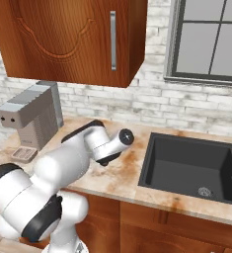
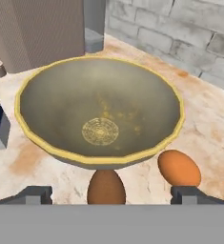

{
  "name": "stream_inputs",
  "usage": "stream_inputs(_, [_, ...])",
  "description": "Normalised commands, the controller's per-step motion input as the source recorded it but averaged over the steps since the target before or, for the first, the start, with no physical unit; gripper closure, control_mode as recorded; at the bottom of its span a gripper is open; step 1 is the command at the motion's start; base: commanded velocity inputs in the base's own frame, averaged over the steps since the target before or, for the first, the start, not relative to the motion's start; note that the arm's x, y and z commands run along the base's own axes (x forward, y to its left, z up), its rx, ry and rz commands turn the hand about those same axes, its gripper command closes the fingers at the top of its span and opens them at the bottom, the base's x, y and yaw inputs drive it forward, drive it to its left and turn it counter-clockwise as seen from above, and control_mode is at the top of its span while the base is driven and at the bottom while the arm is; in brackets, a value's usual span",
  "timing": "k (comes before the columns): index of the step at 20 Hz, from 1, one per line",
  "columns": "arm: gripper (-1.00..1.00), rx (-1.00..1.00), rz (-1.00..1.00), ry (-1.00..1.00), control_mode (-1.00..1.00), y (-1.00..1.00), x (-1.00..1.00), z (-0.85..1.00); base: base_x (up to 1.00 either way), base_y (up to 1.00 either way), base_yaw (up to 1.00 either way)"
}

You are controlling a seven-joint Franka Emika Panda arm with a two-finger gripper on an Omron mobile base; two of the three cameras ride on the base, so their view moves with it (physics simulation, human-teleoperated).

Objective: Gather the eggs and milk located in the vicinity of the sink area and place them right next to the bowl.

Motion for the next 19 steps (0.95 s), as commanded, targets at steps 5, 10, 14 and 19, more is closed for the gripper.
stream_inputs(5, [-1.00, 0.12, -0.34, 0.06, -1.00, 0.00, -0.30, 0.68, 0.00, 0.00, 0.00])
stream_inputs(10, [-1.00, 0.08, -0.40, 0.13, -1.00, 0.04, -0.26, 0.52, 0.00, 0.00, 0.00])
stream_inputs(14, [-1.00, 0.06, -0.39, 0.22, -1.00, 0.09, -0.28, 0.39, 0.00, 0.00, 0.00])
stream_inputs(19, [-1.00, 0.08, -0.34, 0.27, -1.00, 0.06, -0.37, 0.32, 0.00, 0.00, 0.00])
